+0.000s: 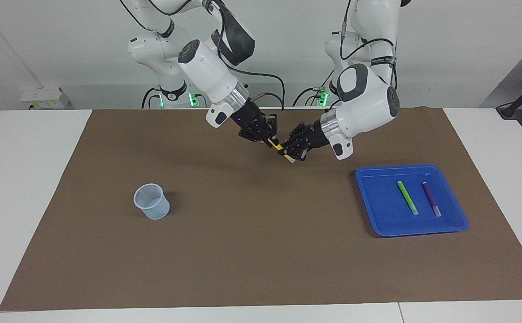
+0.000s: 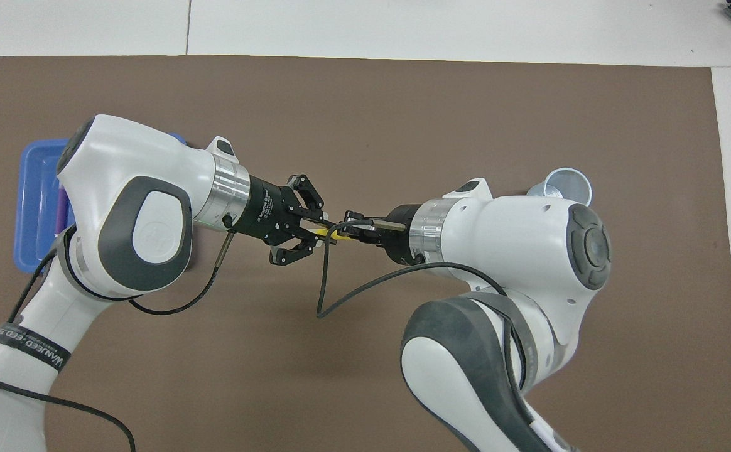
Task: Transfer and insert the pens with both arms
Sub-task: 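Close the right gripper on the yellow pen, open the left gripper, then move the yellow pen over the cup with the right gripper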
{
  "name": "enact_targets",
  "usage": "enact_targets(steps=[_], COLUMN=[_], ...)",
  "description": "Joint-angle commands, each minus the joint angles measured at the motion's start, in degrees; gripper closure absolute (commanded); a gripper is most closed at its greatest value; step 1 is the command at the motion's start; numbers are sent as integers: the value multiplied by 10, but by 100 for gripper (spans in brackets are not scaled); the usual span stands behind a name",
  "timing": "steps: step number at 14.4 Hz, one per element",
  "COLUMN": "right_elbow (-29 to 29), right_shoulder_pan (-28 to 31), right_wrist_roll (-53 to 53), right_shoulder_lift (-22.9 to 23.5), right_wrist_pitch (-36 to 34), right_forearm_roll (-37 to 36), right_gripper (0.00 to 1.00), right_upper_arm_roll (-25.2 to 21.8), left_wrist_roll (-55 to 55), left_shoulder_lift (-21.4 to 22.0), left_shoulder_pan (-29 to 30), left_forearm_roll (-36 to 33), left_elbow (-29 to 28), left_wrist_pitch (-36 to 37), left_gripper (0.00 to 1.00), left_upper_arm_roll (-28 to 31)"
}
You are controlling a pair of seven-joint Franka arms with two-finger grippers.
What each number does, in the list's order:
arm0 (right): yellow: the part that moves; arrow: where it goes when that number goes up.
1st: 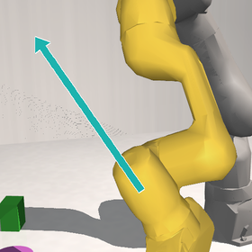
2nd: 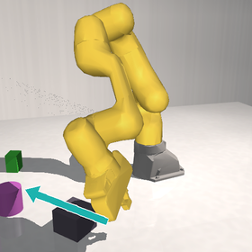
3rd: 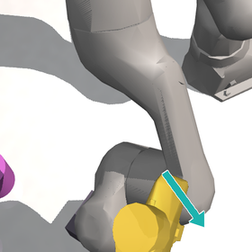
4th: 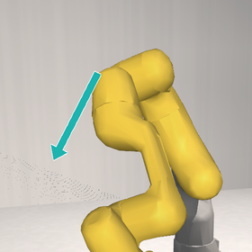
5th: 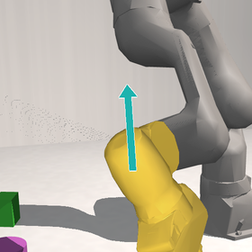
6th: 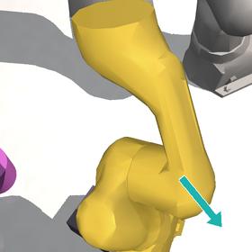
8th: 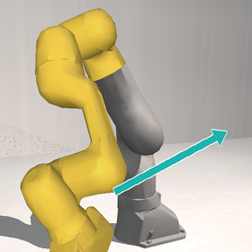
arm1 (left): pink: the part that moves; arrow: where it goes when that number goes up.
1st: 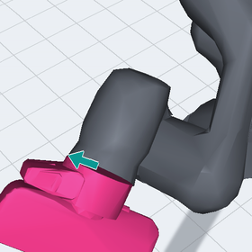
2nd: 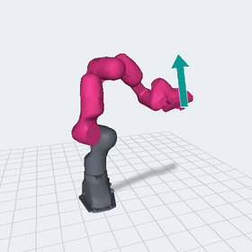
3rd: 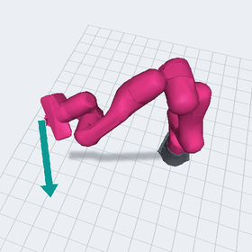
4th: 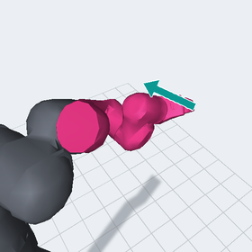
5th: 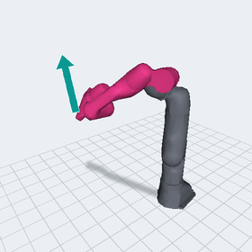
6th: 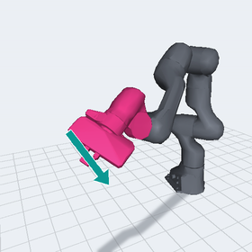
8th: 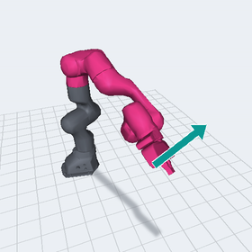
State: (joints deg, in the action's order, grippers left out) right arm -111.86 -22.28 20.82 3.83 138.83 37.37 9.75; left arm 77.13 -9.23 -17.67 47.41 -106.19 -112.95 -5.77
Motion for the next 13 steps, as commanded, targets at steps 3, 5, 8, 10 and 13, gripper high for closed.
enact_targets(steps=[3,5,8,10,13], right_elbow=[39,63,107,114,118], right_shoulder_pan=[24,50,98,141,230], right_wrist_roll=[-12,-12,-37,-123,-264], right_shoulder_lift=[9,9,10,5,3], right_wrist_pitch=[-43,-91,-187,-240,-290], right_forearm_roll=[-47,-90,-182,-191,-233], right_gripper=[100,100,100,100,100], right_upper_arm_roll=[1,2,2,0,0], left_wrist_roll=[2,-9,-84,-199,-373], left_shoulder_lift=[25,30,39,50,49], left_shoulder_pan=[-3,0,18,42,56], left_forearm_roll=[1,-69,-131,-143,-245], left_elbow=[-16,-8,-1,-15,-14], left_wrist_pitch=[-4,-3,30,67,65], left_gripper=[0,0,0,0,0], left_upper_arm_roll=[7,10,11,11,11])
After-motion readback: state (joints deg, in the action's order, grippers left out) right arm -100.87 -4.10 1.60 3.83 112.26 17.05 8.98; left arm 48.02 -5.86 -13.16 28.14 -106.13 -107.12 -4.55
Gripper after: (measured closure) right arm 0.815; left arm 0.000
